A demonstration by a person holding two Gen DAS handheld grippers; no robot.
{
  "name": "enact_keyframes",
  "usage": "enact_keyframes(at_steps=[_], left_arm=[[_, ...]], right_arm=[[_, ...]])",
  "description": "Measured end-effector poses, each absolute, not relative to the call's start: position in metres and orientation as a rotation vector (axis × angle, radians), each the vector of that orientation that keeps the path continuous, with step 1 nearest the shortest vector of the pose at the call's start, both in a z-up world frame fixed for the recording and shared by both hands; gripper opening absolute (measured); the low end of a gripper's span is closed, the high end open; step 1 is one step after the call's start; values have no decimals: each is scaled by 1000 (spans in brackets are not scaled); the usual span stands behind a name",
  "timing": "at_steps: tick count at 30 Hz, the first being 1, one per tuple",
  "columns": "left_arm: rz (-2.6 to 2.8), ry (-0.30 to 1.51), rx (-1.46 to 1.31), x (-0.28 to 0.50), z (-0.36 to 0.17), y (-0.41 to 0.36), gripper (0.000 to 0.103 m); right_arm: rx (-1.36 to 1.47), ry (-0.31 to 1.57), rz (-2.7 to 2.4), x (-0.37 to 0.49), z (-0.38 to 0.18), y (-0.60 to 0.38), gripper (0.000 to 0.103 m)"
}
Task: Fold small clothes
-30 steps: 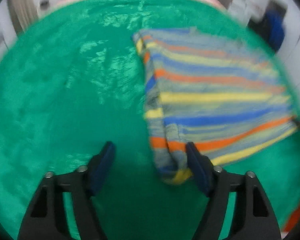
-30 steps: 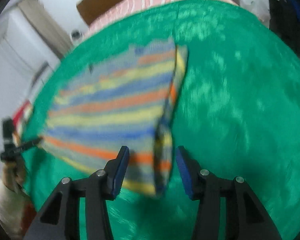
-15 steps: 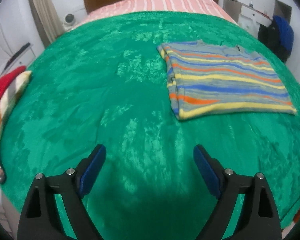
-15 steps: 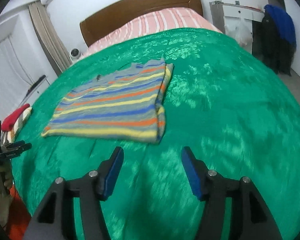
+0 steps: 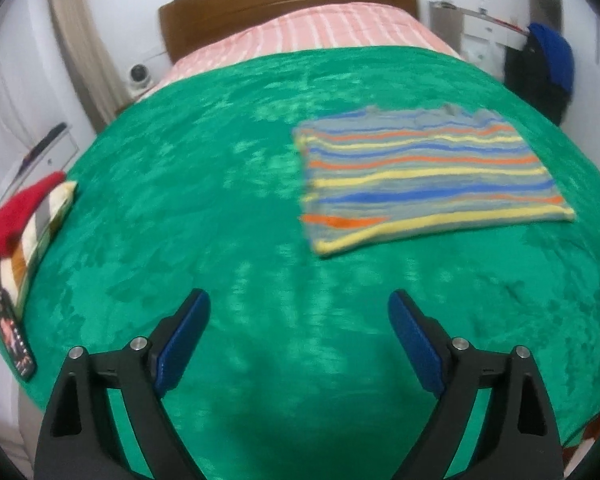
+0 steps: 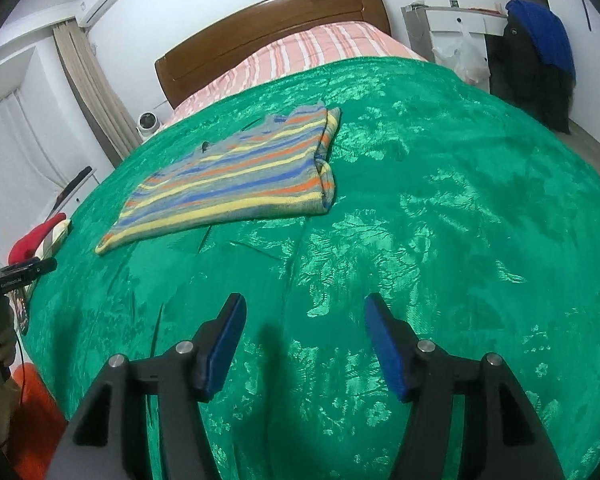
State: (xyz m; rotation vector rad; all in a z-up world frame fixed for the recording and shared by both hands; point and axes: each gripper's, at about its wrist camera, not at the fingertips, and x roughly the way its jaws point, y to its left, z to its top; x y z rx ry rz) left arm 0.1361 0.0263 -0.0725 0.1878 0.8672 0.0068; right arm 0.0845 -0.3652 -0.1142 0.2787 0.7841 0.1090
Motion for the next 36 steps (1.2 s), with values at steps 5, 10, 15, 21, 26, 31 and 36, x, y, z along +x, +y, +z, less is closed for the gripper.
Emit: enact_keyframes(at_steps=[5, 10, 15, 21, 26, 31, 36], left_arm=[[-251, 882, 385, 123, -100, -80, 93], [-441, 763, 610, 128, -113, -190, 92], [-504, 813, 625, 186, -147, -269, 83], [-595, 804, 533, 211, -161, -292, 11], [-630, 819, 367, 216, -151, -270, 8], [-636, 836, 125, 221, -128, -221, 8], [-543, 817, -158, 215, -96, -108, 7]], right_arm=[[347, 727, 82, 78, -114, -381, 65], [391, 705, 74, 81, -104, -407, 65], [401, 701, 72, 102, -88, -447, 65], [414, 788, 184, 190, -82, -474, 65], [504, 950, 398, 323, -113, -447, 65], [589, 1018, 364, 409, -149, -414, 10], [522, 941, 446, 417, -104, -354, 10]])
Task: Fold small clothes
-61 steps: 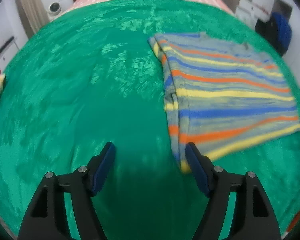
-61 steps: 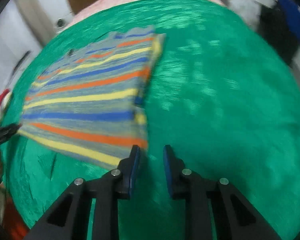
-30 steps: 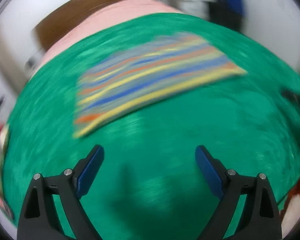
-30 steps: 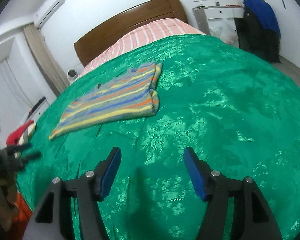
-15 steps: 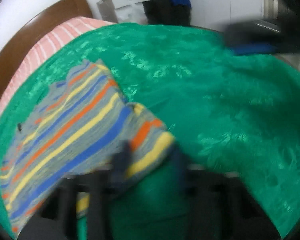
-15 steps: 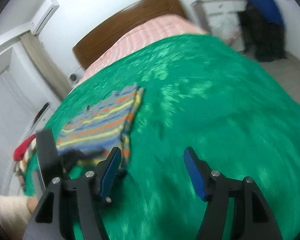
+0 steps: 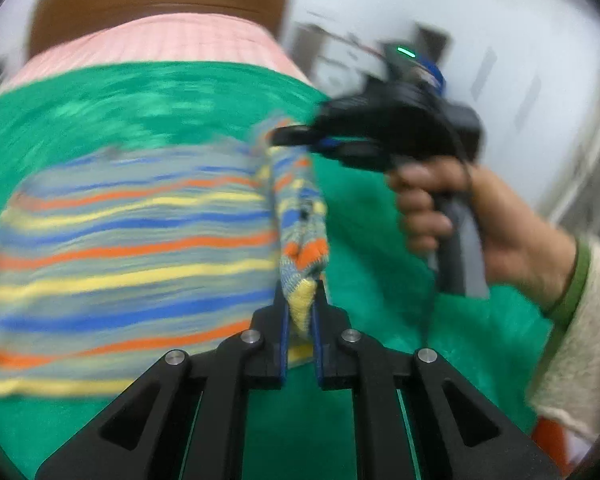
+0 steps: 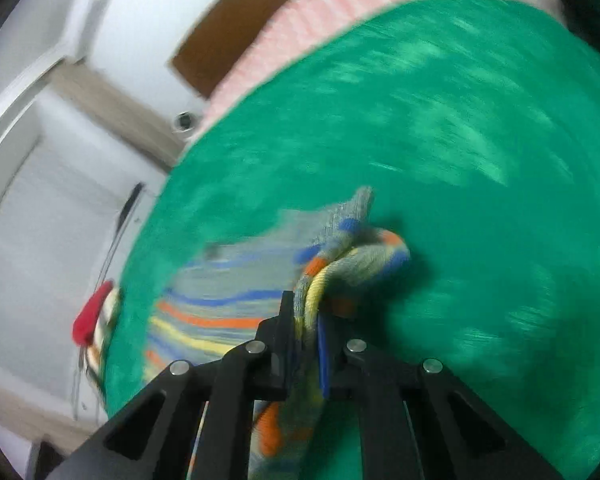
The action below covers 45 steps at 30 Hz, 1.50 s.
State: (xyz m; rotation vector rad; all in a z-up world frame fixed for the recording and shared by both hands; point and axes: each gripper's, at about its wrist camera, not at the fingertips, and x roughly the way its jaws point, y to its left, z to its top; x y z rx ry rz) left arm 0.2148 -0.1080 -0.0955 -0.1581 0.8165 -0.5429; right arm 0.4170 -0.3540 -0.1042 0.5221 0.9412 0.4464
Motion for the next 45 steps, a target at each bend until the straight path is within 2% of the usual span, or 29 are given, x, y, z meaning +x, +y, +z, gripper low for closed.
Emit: enact_keyframes(at_steps=[5, 11, 13, 14, 15, 16, 18, 20, 24, 27, 29, 30, 32, 34, 36, 38, 45], left_arm=[[-401, 816, -306, 196, -93, -9, 7], [-248, 865, -379, 179, -116, 61, 9], [-200, 897, -368, 179, -122, 70, 25], [-174, 905, -364, 173, -123, 76, 28], [-163, 896, -379, 166, -123, 86, 38], [-165, 885, -395, 166, -118, 95, 56], [-176, 836, -435, 152, -108, 107, 70], [-197, 820, -463, 150, -101, 110, 71], [-181, 901, -390, 181, -111, 85, 71], [-54, 1012, -273, 210, -142, 80, 50], [-36, 1002, -307, 209, -142, 90, 51], [-13, 1003, -312, 204, -137, 93, 53], [11, 967, -293, 186, -119, 98, 59], [18, 941, -248, 171, -107, 98, 75], [39, 908, -193, 154, -93, 99, 82], [61, 886, -152, 150, -87, 98, 83], [92, 826, -72, 145, -65, 91, 84]], right_arm=[[404, 954, 584, 429, -72, -236, 10], [286, 1015, 643, 446, -96, -102, 10], [303, 1025, 650, 450, -111, -77, 17], [358, 1037, 660, 447, -118, -73, 27], [429, 1045, 676, 442, -122, -73, 40], [505, 1034, 696, 438, -122, -76, 42], [557, 982, 735, 423, -112, -87, 42], [495, 951, 718, 408, -98, -102, 42], [166, 928, 682, 357, -73, -122, 42], [-23, 953, 680, 306, -87, -123, 41], [-135, 1076, 588, 285, -124, -131, 41], [-165, 1101, 550, 274, -135, -134, 41], [-165, 1033, 500, 244, -130, -143, 41], [-86, 992, 492, 217, -120, -155, 47], [-12, 925, 462, 189, -110, -171, 68], [27, 859, 398, 161, -108, -182, 73], [140, 802, 285, 125, -113, -208, 73]])
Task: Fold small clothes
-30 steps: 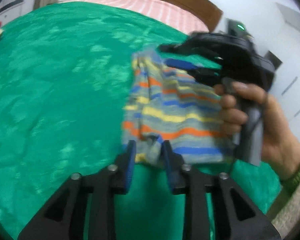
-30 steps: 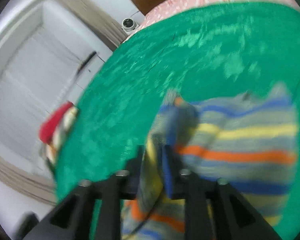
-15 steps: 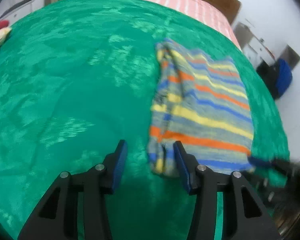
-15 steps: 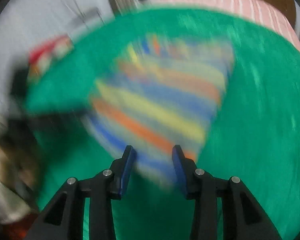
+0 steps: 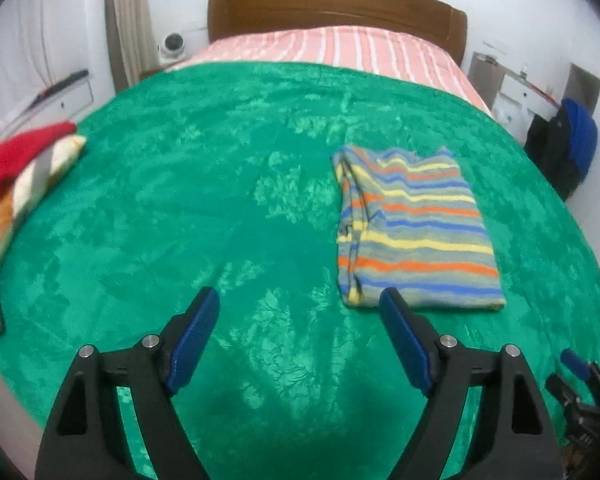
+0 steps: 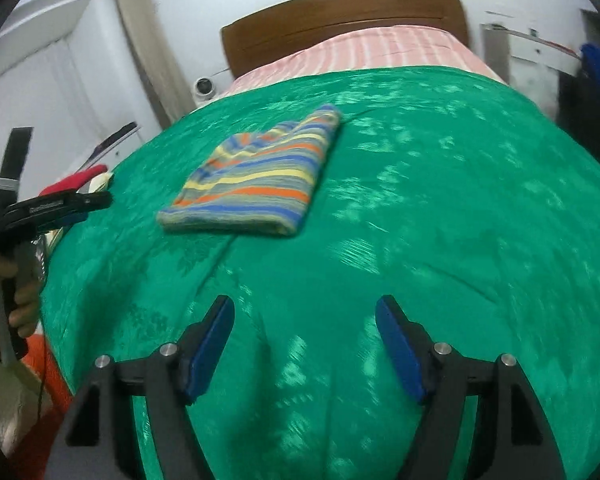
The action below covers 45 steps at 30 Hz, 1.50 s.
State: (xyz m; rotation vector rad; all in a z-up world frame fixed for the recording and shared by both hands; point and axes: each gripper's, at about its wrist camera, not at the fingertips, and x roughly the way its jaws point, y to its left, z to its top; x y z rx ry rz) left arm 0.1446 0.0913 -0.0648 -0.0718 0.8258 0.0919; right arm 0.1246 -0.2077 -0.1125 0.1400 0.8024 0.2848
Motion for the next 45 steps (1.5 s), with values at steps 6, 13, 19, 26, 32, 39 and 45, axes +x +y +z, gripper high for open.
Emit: enact_keyframes(at_steps=[6, 13, 19, 26, 32, 39, 45], left_arm=[[103, 791, -23, 142, -57, 81, 85], [130, 780, 62, 148, -63, 68, 87], [103, 817, 80, 166, -78, 64, 91], [-278, 986, -319, 252, -101, 83, 95], [-146, 1109, -93, 336, -140, 62, 95], [-140, 1151, -122, 363, -156, 77, 103], [-227, 1083, -145, 350, -149, 65, 18]], right_arm=[[142, 785, 251, 119, -108, -217, 73], [149, 789, 237, 116, -118, -221, 73], [164, 801, 234, 121, -128, -223, 73], [251, 788, 288, 177, -109, -230, 73], [417, 870, 382, 314, -113, -217, 77], [564, 1008, 412, 404, -159, -183, 57], [-108, 914, 300, 383, -130, -86, 24]])
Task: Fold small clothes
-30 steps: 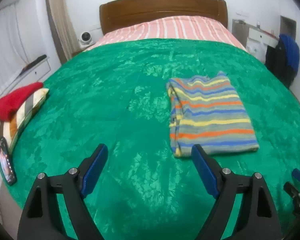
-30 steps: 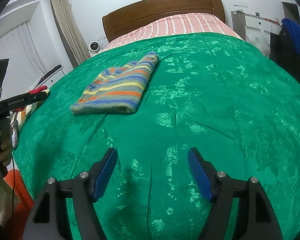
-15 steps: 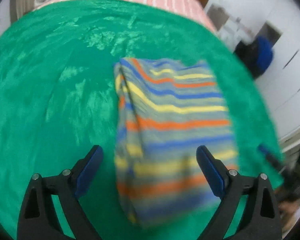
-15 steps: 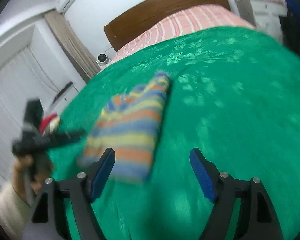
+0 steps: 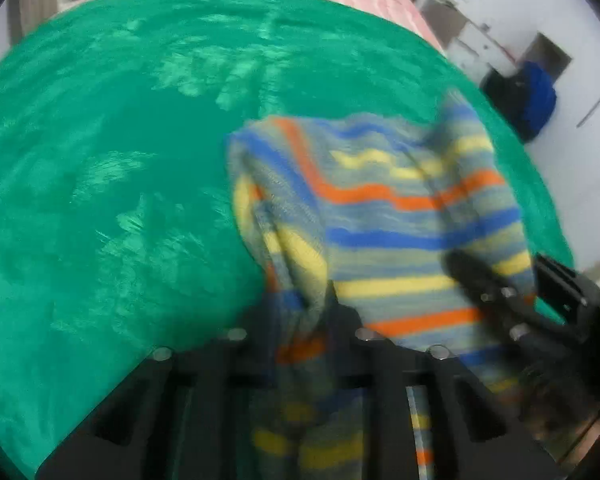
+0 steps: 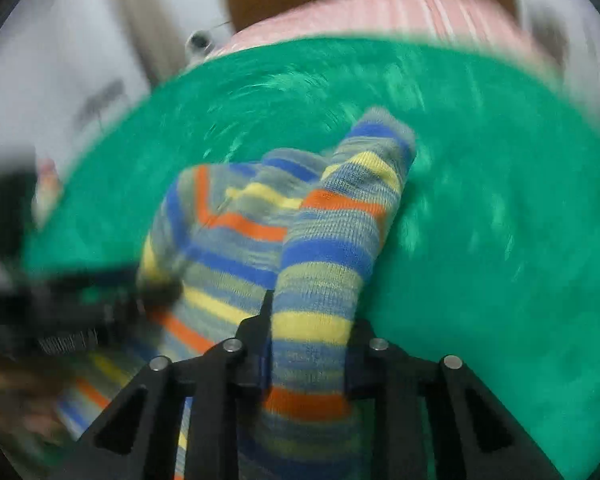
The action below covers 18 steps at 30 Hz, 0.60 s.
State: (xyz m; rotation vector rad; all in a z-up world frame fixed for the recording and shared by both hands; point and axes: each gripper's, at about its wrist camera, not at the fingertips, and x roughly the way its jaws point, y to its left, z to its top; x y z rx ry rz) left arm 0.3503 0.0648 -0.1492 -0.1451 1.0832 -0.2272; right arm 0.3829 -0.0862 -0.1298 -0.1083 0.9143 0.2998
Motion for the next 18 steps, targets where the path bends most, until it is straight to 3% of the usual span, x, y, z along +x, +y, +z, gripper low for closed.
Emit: enact_keyframes(at_steps=[2, 6, 8, 9, 10, 12, 13, 15, 17, 18], left_arm=[[-226, 1029, -103, 339, -131, 60, 17], [-224, 926, -150, 323, -82, 68, 17], [-203, 895, -130, 321, -71, 69, 26], [-174, 894, -99, 322, -72, 69, 42], [-128, 901, -59, 322, -77, 71, 65], [-29, 891, -3, 308, -87, 82, 76], [-14, 875, -1, 298, -89, 89, 76], [-3, 828, -18, 264, -87, 103, 77], [25, 750, -23, 231, -76, 109, 87], [42, 685, -24, 210, -68, 110, 98]], right_arm=[[-210, 828, 276, 366, -116, -68, 23], [-139, 705, 292, 342, -75, -66, 22], [-104, 668, 298, 338, -58, -69, 23], [-87, 672, 298, 341, -56, -72, 26], [-62, 701, 302, 347, -57, -78, 33], [-21, 791, 288, 358, -68, -95, 76], [-17, 812, 263, 356, -73, -105, 81], [-29, 813, 236, 336, -77, -125, 82], [-71, 824, 209, 307, -80, -146, 86], [-91, 817, 193, 292, -79, -153, 89]])
